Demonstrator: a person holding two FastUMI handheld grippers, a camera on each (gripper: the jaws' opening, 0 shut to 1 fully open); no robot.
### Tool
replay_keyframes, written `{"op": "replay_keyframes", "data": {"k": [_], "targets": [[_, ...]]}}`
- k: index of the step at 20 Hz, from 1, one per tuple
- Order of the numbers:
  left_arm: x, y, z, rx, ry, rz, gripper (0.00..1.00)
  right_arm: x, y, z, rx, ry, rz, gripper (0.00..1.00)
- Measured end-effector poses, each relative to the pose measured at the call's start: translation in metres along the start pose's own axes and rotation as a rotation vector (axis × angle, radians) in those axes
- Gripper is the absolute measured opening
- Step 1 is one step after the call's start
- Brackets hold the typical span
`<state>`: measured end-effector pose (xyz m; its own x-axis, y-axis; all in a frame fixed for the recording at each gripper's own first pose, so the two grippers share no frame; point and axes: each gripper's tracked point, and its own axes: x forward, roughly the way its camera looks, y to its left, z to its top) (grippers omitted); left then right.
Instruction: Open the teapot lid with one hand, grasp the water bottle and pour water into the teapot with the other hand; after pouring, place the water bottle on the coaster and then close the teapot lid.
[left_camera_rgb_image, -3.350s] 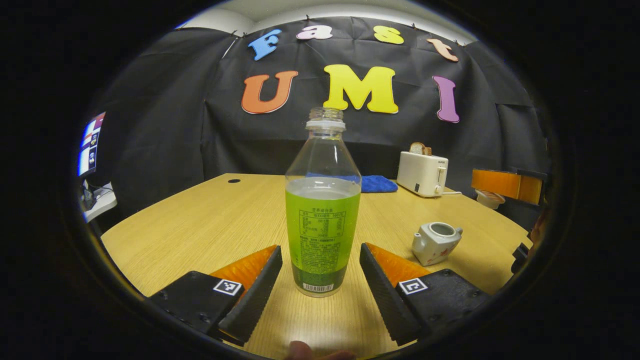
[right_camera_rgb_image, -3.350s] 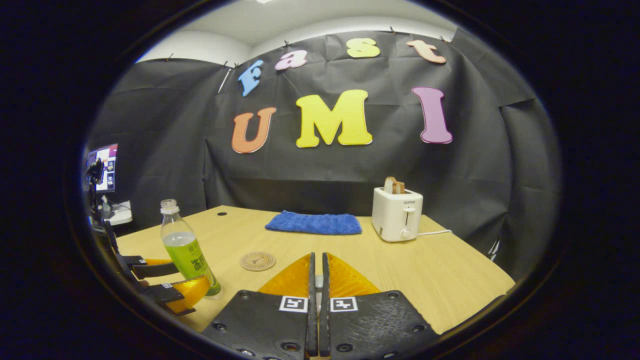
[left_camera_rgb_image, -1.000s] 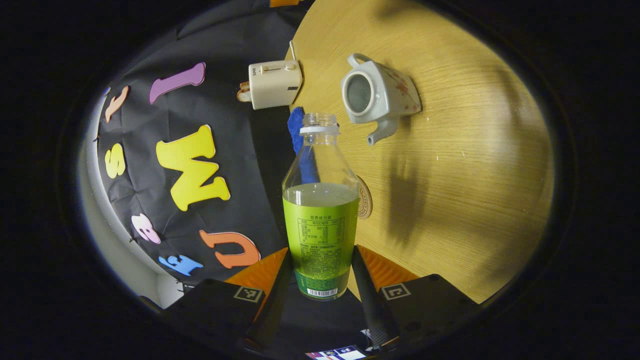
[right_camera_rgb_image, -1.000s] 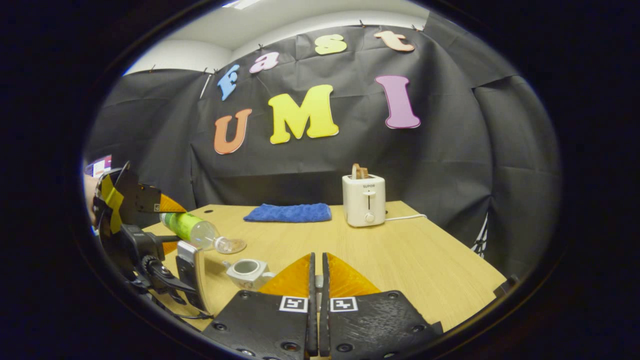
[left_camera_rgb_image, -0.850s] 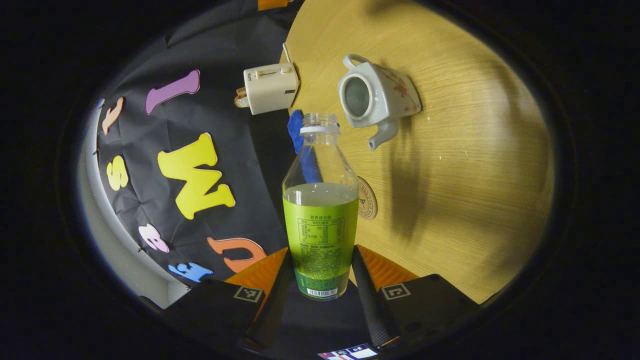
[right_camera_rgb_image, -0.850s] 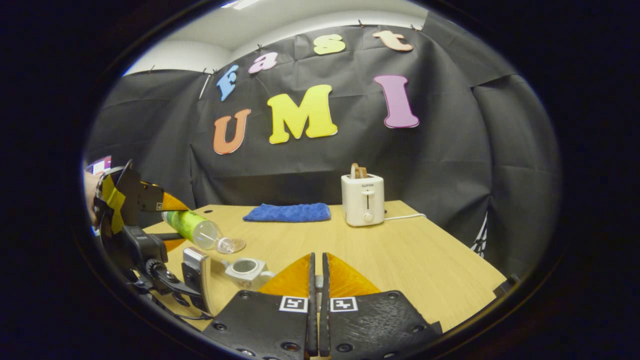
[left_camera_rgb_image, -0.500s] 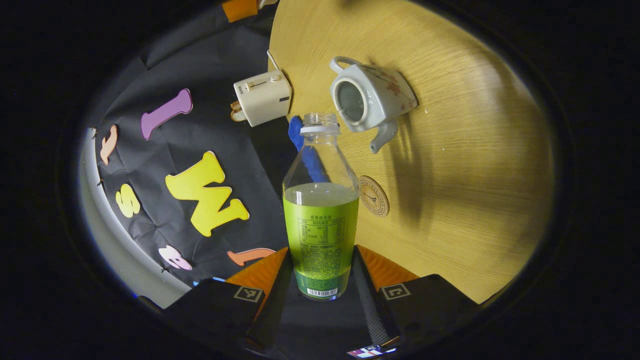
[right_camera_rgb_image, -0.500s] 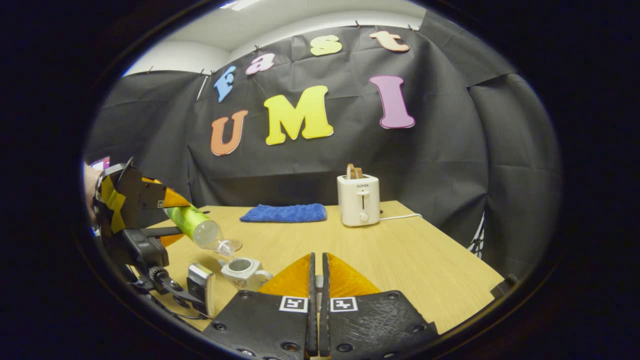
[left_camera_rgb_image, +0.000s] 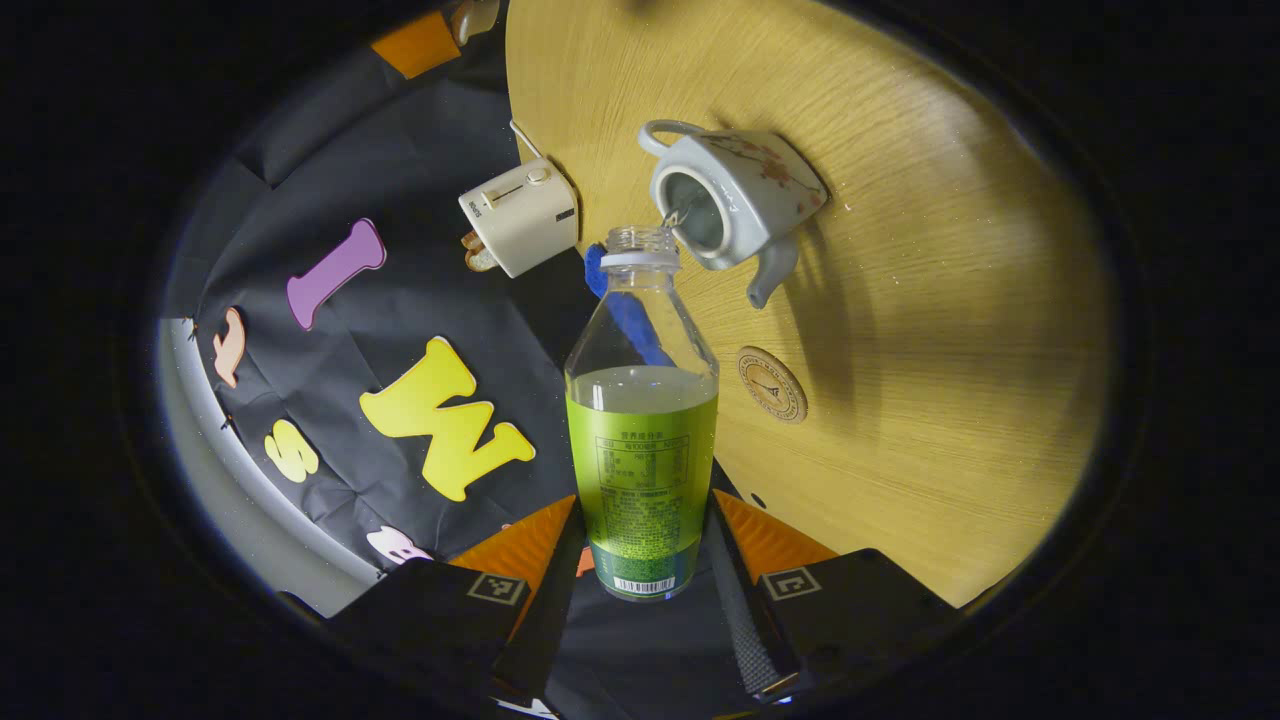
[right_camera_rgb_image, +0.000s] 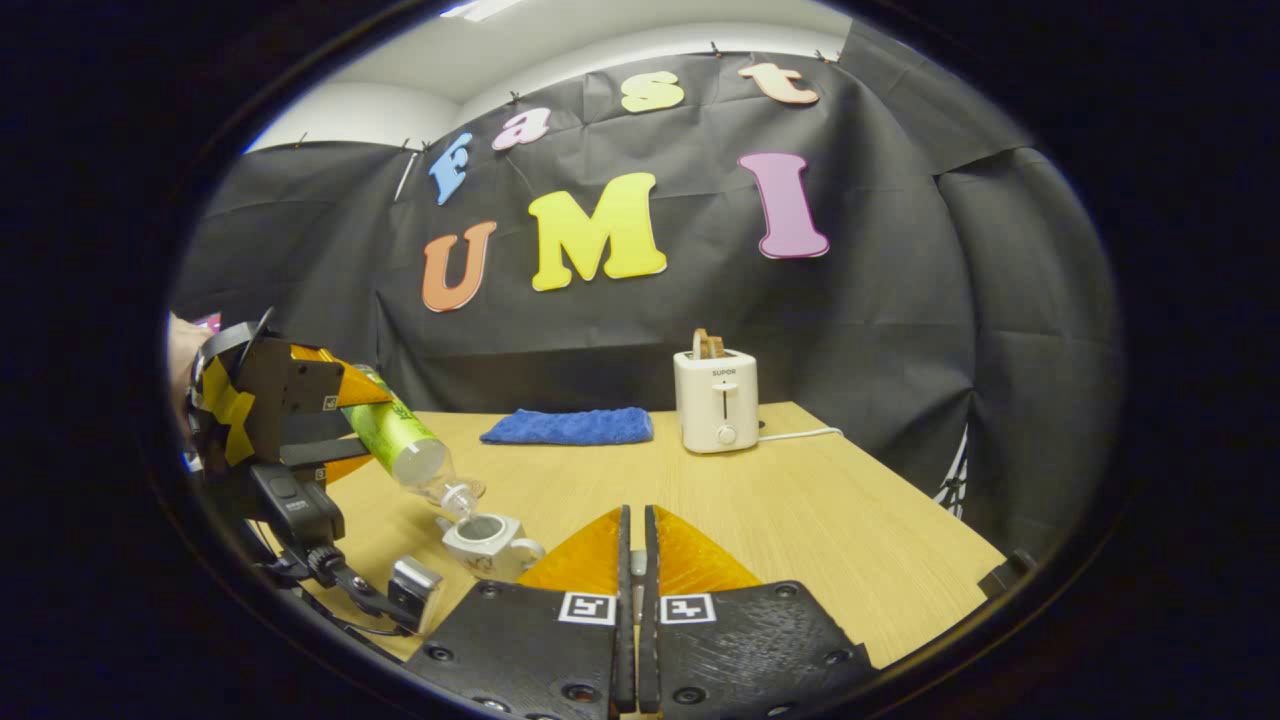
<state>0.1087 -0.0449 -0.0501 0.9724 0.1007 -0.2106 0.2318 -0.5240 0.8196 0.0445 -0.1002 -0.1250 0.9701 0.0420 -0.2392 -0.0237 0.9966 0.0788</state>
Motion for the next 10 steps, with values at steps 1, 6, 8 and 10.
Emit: {"op": "replay_keyframes", "data": {"k": [1,6,8,10], "targets": [[0.0,0.002,-0.001,0.013,0.001,0.008,0.7,0.0,0.0,0.001,0.001,-0.002,0.001,0.01],[0.005,0.008,-0.005,0.055,0.02,0.016,0.71,-0.001,-0.001,0.003,0.002,-0.004,0.003,0.01],[0.004,0.012,-0.005,0.072,0.017,0.027,0.71,-0.001,-0.002,0.003,0.004,-0.009,0.001,0.01],[0.003,0.016,-0.004,0.084,0.016,0.037,0.7,-0.003,-0.002,0.002,0.005,-0.009,0.001,0.01]]}}
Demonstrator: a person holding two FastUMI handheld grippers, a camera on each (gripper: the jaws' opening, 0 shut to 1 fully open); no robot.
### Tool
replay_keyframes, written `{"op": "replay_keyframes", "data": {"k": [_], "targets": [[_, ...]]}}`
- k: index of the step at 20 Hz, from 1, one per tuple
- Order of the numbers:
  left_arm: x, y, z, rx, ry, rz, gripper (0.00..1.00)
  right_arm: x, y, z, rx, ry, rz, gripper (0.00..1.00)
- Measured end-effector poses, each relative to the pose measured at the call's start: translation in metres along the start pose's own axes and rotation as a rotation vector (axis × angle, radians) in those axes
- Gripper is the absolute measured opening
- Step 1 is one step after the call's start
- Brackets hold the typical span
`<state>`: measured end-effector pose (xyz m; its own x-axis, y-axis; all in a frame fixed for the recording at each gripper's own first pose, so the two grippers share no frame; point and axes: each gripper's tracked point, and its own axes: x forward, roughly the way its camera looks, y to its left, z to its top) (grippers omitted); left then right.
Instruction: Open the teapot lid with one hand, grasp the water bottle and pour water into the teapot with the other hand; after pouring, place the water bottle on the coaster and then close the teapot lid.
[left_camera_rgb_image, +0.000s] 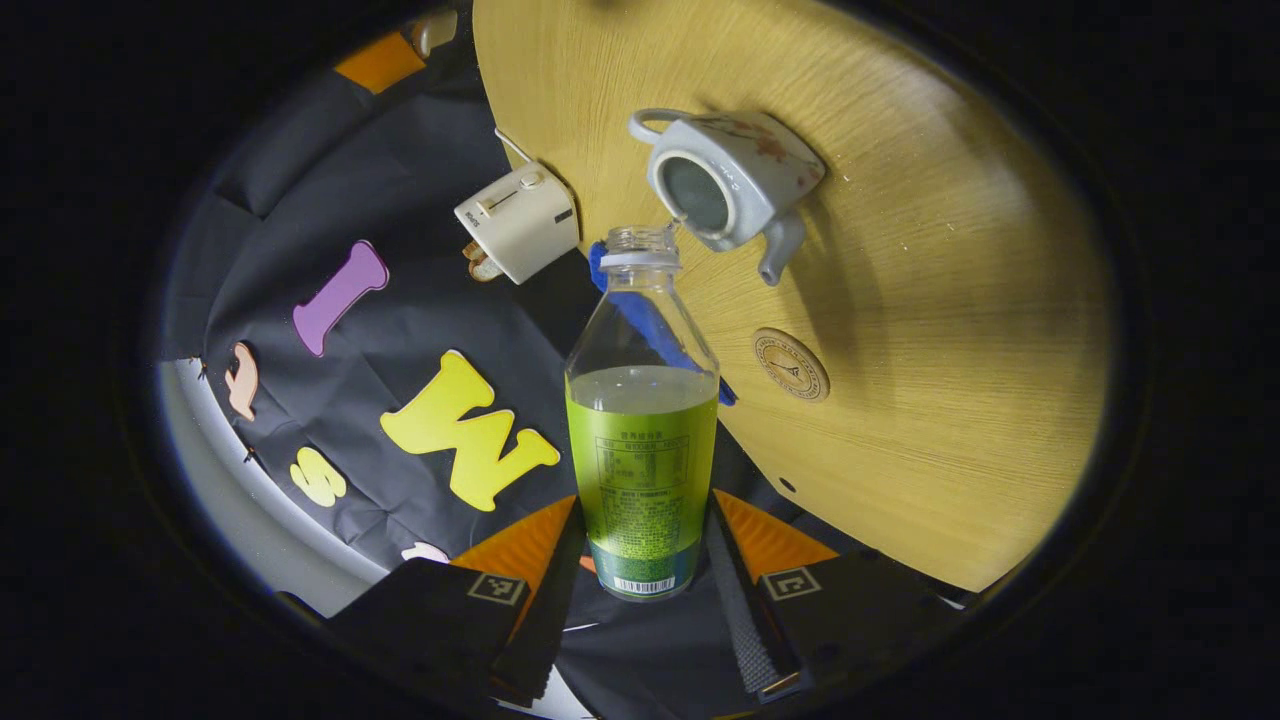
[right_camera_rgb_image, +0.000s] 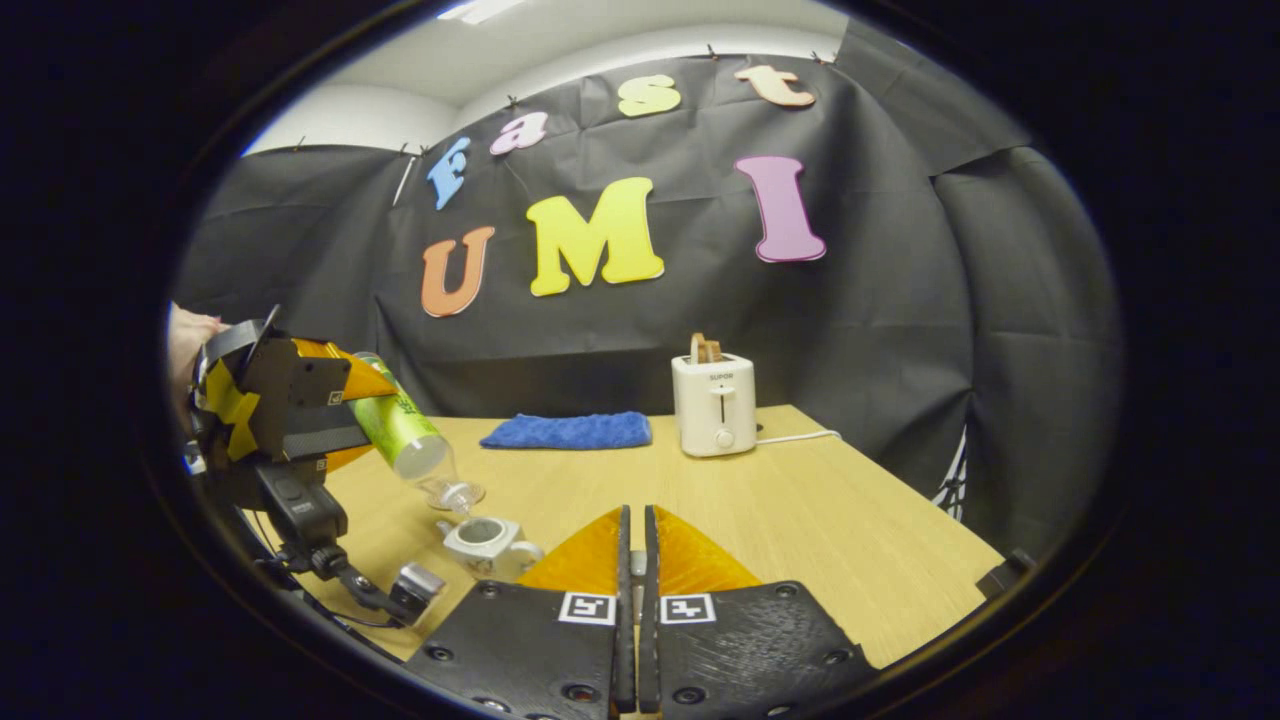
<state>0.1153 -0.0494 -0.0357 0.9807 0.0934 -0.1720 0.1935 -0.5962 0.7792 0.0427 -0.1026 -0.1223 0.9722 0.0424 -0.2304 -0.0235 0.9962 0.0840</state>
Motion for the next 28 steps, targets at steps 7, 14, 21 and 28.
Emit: {"op": "replay_keyframes", "data": {"k": [7,14,21,28], "targets": [[0.002,0.004,0.001,0.028,0.002,0.018,0.7,0.001,-0.001,-0.001,0.004,0.002,-0.001,0.01],[0.004,0.004,0.001,0.025,-0.002,0.016,0.7,0.0,-0.001,0.0,0.003,0.0,-0.002,0.01],[0.013,-0.023,-0.001,-0.182,-0.028,-0.073,0.7,-0.002,-0.002,0.002,0.004,-0.003,-0.011,0.01],[-0.018,-0.094,0.032,-0.87,-0.144,-0.394,0.71,-0.006,-0.001,0.014,0.008,-0.016,-0.03,0.01]]}}
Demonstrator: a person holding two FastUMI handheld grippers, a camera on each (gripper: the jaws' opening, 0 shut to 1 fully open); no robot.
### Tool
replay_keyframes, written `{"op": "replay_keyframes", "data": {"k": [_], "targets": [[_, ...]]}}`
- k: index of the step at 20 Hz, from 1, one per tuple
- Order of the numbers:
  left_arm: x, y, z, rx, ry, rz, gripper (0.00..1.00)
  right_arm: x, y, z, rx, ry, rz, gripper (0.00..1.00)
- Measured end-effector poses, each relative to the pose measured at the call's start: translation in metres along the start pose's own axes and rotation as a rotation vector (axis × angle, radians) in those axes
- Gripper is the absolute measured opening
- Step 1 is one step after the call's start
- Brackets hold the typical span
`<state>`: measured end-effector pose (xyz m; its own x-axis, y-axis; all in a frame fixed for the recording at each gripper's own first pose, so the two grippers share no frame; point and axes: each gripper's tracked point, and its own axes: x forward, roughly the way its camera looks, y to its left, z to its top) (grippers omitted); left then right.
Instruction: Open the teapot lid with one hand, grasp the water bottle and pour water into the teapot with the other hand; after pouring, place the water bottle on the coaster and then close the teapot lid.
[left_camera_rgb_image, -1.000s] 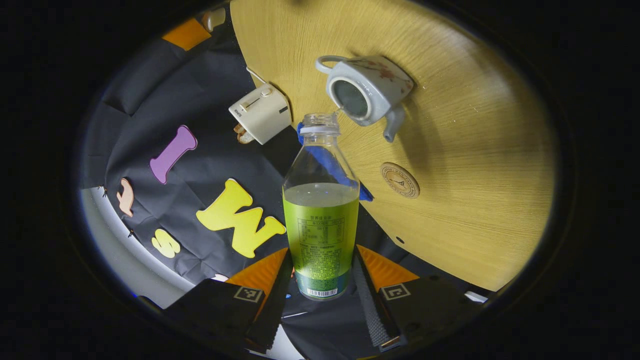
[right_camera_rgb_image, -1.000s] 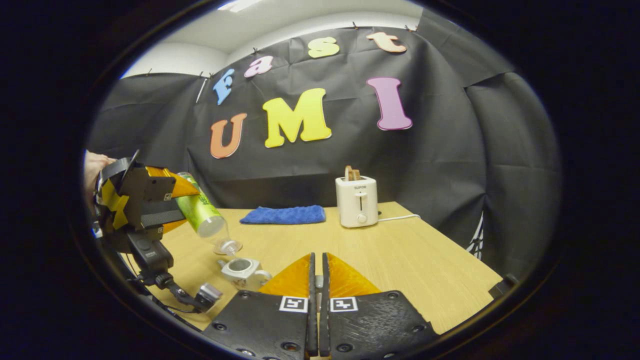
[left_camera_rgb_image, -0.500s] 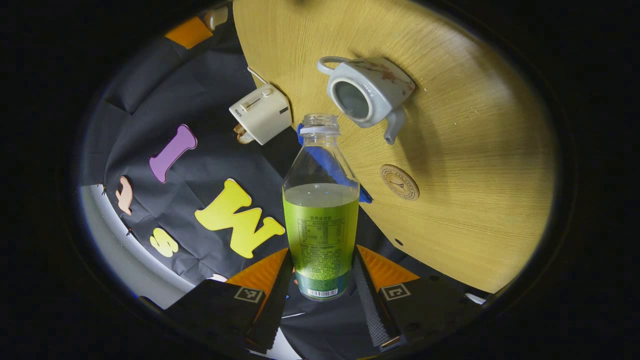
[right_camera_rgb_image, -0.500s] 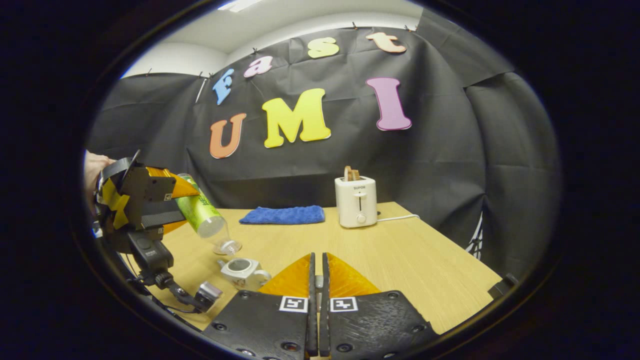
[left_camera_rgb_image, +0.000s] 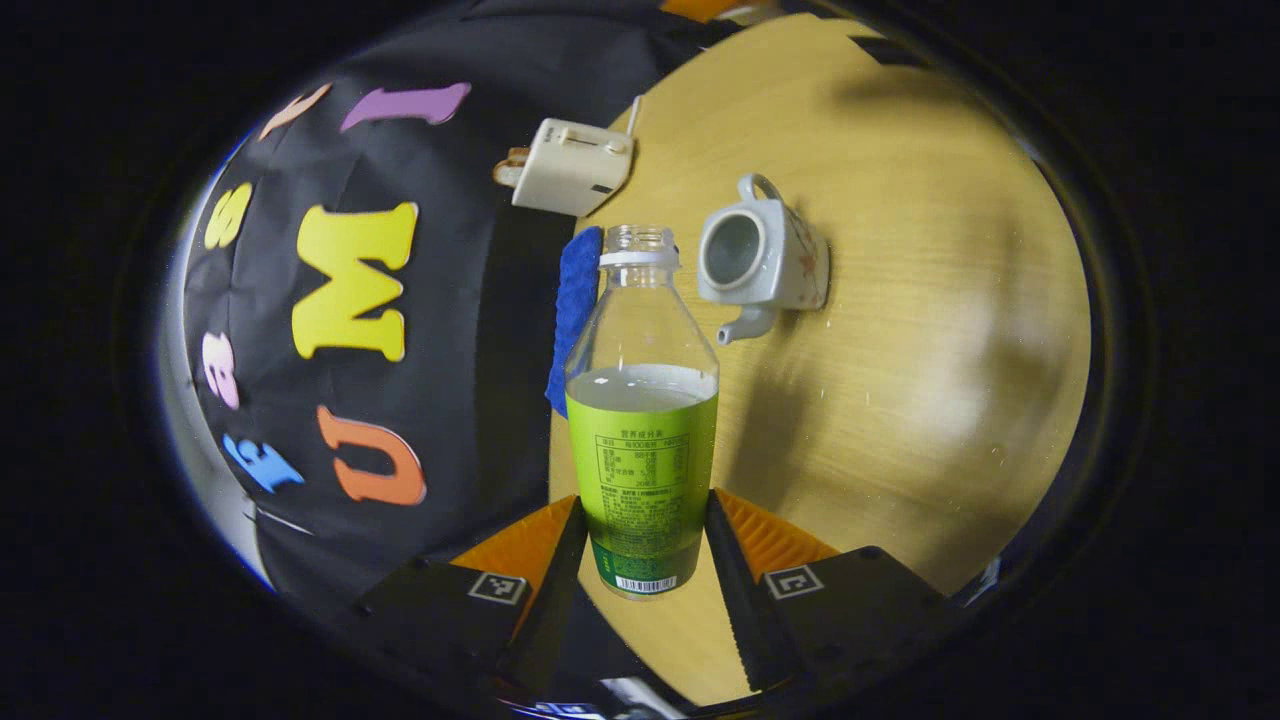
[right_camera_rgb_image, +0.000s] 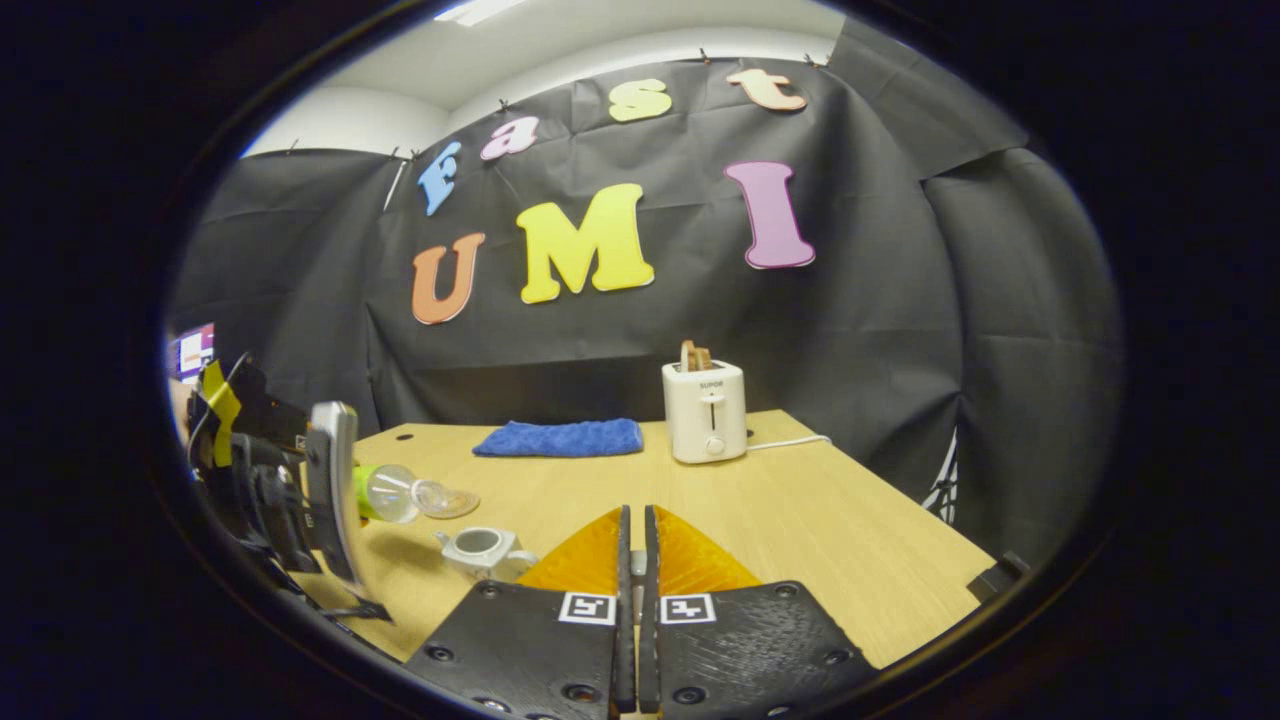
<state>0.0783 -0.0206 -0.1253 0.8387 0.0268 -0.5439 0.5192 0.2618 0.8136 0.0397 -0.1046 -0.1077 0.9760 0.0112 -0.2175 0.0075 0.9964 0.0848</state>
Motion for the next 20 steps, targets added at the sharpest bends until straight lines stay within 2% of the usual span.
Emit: {"op": "replay_keyframes", "data": {"k": [2,3,8,9,10,11,12,16,17,18,20], "targets": [[-0.004,0.004,0.002,-0.127,-0.043,0.003,0.67,0.001,0.008,0.005,-0.011,-0.007,0.003,0.01],[-0.004,0.008,0.001,-0.185,-0.065,0.005,0.71,0.003,0.013,0.006,-0.018,-0.008,0.006,0.02],[-0.006,0.019,0.011,-0.556,-0.202,-0.005,0.71,0.002,0.032,0.009,-0.048,-0.011,0.022,0.01],[-0.006,0.017,0.013,-0.62,-0.22,-0.002,0.71,0.003,0.036,0.01,-0.048,-0.01,0.025,0.04],[-0.006,0.017,0.014,-0.691,-0.242,-0.007,0.67,0.004,0.039,0.01,-0.048,-0.009,0.03,0.01],[-0.006,0.015,0.014,-0.761,-0.259,-0.026,0.71,0.004,0.043,0.011,-0.05,-0.008,0.032,0.01],[-0.005,0.016,0.013,-0.825,-0.27,-0.039,0.71,0.005,0.047,0.012,-0.058,-0.008,0.036,0.01],[-0.012,0.029,0.0,-1.063,-0.312,-0.004,0.71,0.007,0.061,0.013,-0.078,-0.014,0.051,0.01],[-0.012,0.033,0.001,-1.119,-0.329,-0.003,0.69,0.008,0.064,0.012,-0.082,-0.007,0.055,0.01],[-0.01,0.038,0.003,-1.173,-0.345,-0.005,0.72,0.01,0.067,0.011,-0.086,-0.005,0.059,0.01],[-0.004,0.052,0.009,-1.244,-0.383,0.004,0.71,0.01,0.07,0.013,-0.091,-0.009,0.063,0.01]]}}
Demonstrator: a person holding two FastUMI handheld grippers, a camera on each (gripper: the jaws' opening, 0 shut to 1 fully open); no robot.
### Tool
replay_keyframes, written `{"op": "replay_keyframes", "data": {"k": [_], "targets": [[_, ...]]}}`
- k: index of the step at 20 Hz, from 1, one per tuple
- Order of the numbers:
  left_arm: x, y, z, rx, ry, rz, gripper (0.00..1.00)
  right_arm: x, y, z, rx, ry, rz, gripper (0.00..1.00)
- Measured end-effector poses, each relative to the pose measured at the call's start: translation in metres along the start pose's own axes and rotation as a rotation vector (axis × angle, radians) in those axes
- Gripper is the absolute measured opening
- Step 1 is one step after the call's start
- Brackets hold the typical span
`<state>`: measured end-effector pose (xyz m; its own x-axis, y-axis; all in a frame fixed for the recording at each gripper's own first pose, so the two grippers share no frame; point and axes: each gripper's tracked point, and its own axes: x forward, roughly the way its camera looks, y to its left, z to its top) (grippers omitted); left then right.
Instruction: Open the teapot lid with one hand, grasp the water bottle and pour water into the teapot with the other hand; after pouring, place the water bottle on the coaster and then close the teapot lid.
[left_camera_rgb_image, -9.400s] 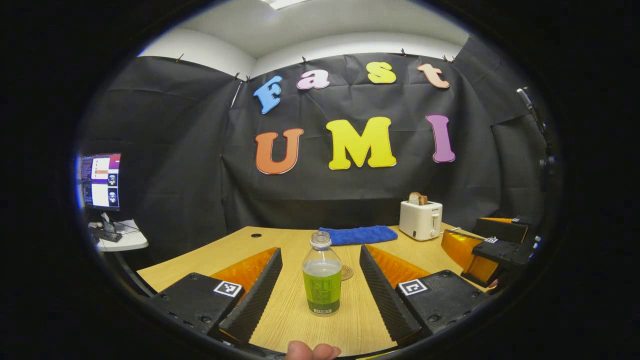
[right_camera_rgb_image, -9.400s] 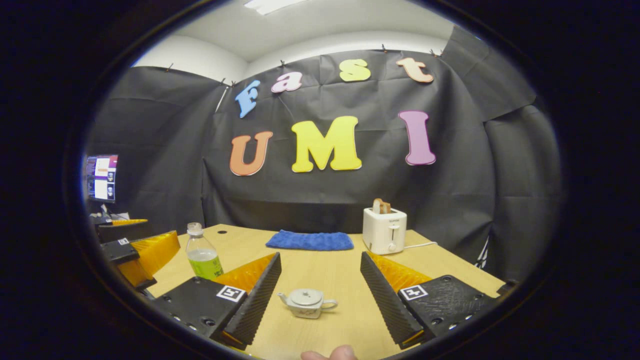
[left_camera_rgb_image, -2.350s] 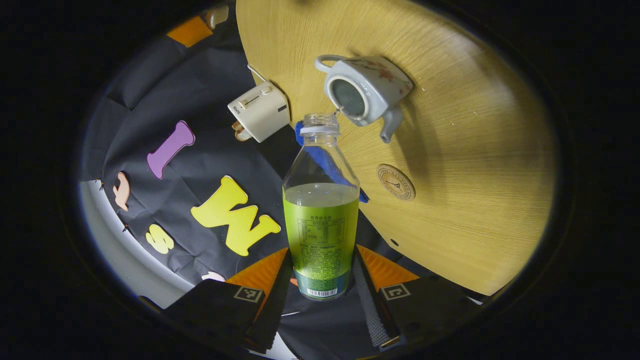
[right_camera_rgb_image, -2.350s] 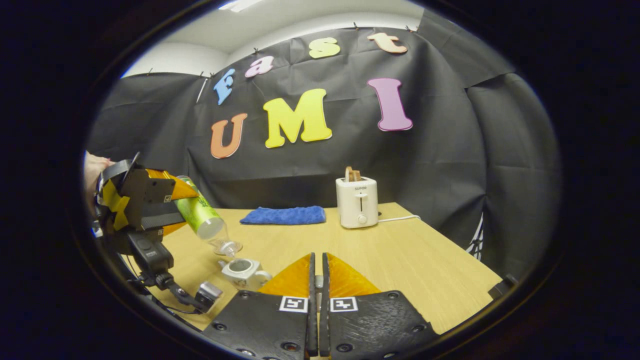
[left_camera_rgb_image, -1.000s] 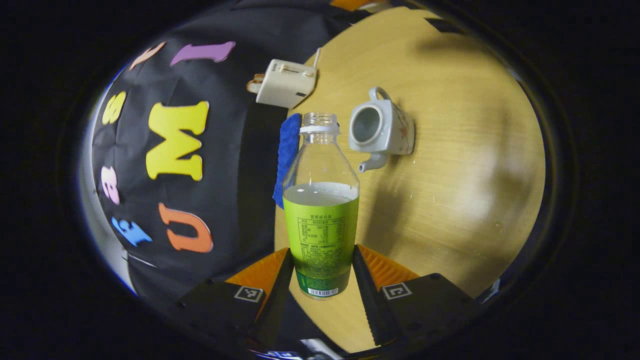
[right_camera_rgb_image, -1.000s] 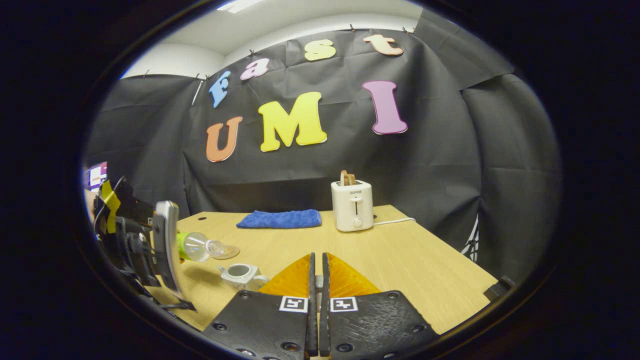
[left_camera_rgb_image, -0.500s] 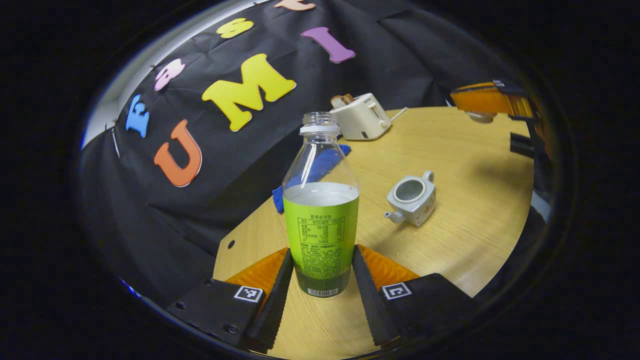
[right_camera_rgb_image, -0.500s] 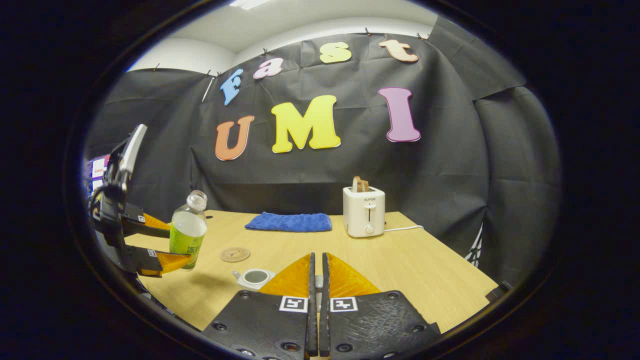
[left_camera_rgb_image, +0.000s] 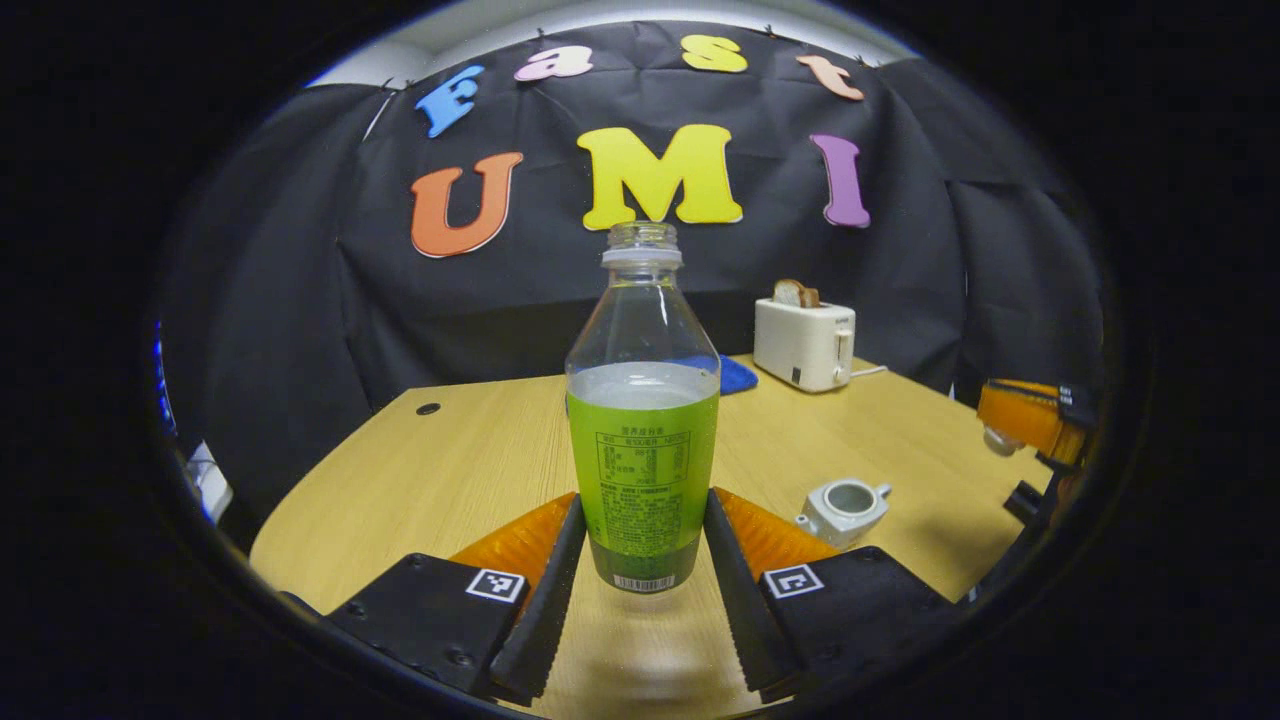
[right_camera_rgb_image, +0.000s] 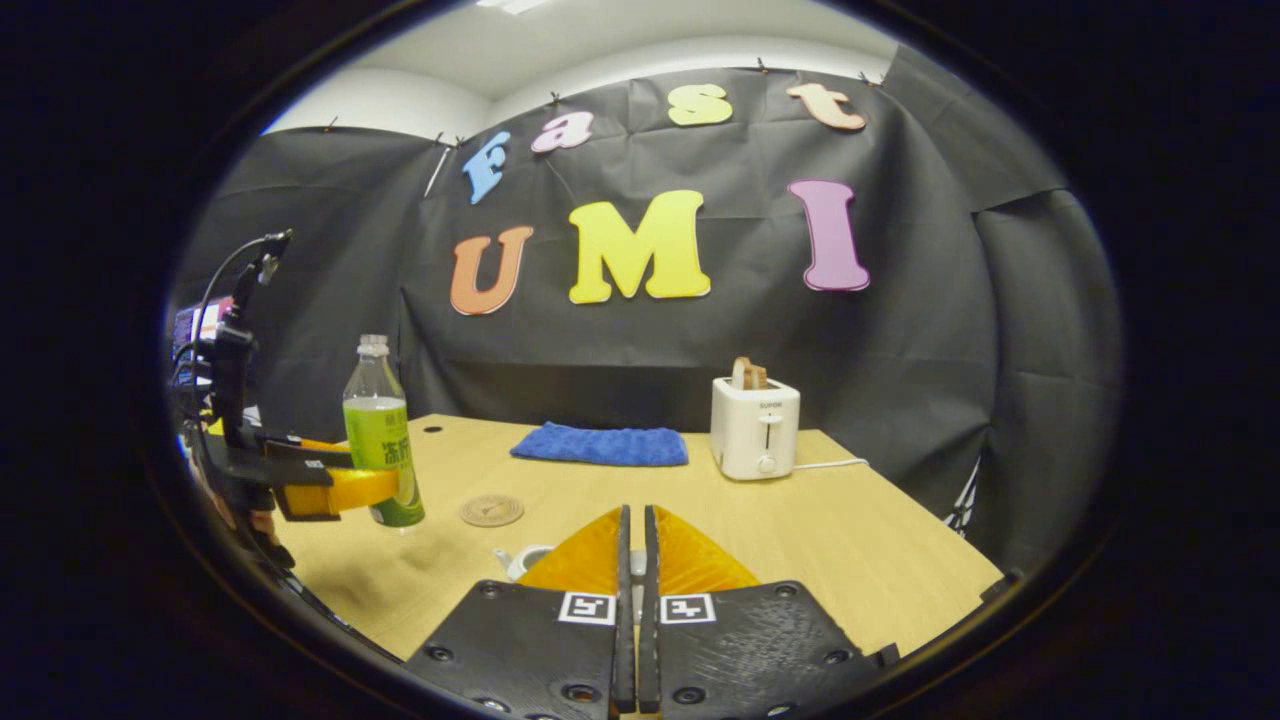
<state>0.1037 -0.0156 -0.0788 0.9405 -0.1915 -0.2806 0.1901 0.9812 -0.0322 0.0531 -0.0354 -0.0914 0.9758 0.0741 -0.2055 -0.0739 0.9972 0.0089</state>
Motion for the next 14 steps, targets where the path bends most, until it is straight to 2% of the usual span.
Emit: {"op": "replay_keyframes", "data": {"k": [2,9,14], "targets": [[0.009,0.005,0.014,-0.027,-0.038,0.014,0.71,0.003,0.003,0.0,-0.002,0.0,0.004,0.01],[0.066,0.004,0.039,-0.06,-0.134,-0.006,0.72,0.014,0.008,-0.008,-0.013,0.023,0.014,0.01],[0.103,0.015,0.024,-0.075,-0.1,0.012,0.72,0.024,0.003,-0.019,-0.009,0.049,0.005,0.01]]}}
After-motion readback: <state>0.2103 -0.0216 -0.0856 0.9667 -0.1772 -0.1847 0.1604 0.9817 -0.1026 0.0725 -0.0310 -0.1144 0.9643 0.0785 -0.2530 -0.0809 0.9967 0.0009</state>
